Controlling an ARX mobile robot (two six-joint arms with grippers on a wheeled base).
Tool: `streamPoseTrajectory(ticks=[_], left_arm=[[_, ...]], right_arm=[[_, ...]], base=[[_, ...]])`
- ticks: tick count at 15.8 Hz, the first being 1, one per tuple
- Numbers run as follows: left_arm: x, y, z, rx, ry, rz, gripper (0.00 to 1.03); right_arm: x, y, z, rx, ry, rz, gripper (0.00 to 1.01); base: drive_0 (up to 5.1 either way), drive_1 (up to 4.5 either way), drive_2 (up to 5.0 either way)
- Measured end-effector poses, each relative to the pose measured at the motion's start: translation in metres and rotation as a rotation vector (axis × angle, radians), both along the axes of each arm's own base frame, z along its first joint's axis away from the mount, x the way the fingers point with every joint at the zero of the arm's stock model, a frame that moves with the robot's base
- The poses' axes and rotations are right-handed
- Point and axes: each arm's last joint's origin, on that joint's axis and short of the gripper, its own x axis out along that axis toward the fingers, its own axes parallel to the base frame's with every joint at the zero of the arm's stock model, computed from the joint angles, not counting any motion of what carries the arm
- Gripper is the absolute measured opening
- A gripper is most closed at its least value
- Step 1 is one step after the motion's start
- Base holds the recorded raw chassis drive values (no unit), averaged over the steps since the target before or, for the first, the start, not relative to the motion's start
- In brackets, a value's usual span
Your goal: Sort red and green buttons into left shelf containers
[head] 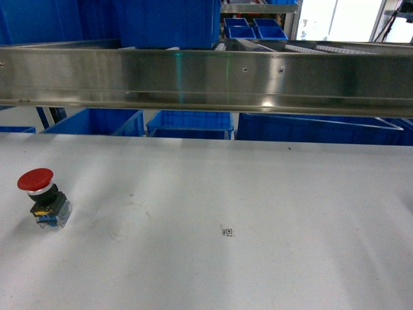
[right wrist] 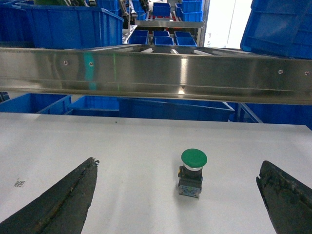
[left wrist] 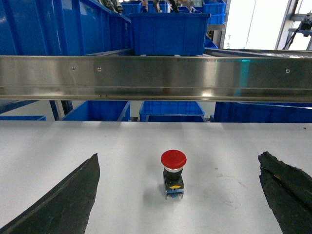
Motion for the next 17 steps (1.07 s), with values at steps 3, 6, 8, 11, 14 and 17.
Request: streamPoseTrajectory(ticks=[3, 6, 8, 11, 14, 17], left_arm=[[0.0, 0.0, 0.0, 0.0, 0.0, 0.0, 0.98], [0.0, 0.0, 0.0, 0.0, 0.0, 0.0, 0.98], [0.0, 0.0, 0.0, 0.0, 0.0, 0.0, 0.98], [0.0, 0.001, 0.0, -0.002, 0.003, -0.02, 0.98], [0.001, 0.012, 0.004, 0.016, -0.037, -0.012, 0.98], [0.036, 0.028, 0.011, -0.001, -0.014, -0.064, 0.98]], right_arm=[[0.0, 0.0, 0.0, 0.0, 0.0, 0.0, 0.98], [0.0, 0.0, 0.0, 0.0, 0.0, 0.0, 0.98], [0.0, 0.0, 0.0, 0.0, 0.0, 0.0, 0.98], [0.0, 0.0, -0.001, 0.003, 0.004, -0.004, 0.98], [0.009, 0.005, 0.007, 0.005, -0.056, -0.032, 0.98], [0.051, 0.012, 0.008, -0.035, 0.016, -0.031, 0.98]], base=[[0.0, 0.0, 0.0], [0.0, 0.0, 0.0], [0.0, 0.0, 0.0], [0.0, 0.0, 0.0], [0.0, 0.0, 0.0], [0.0, 0.0, 0.0]])
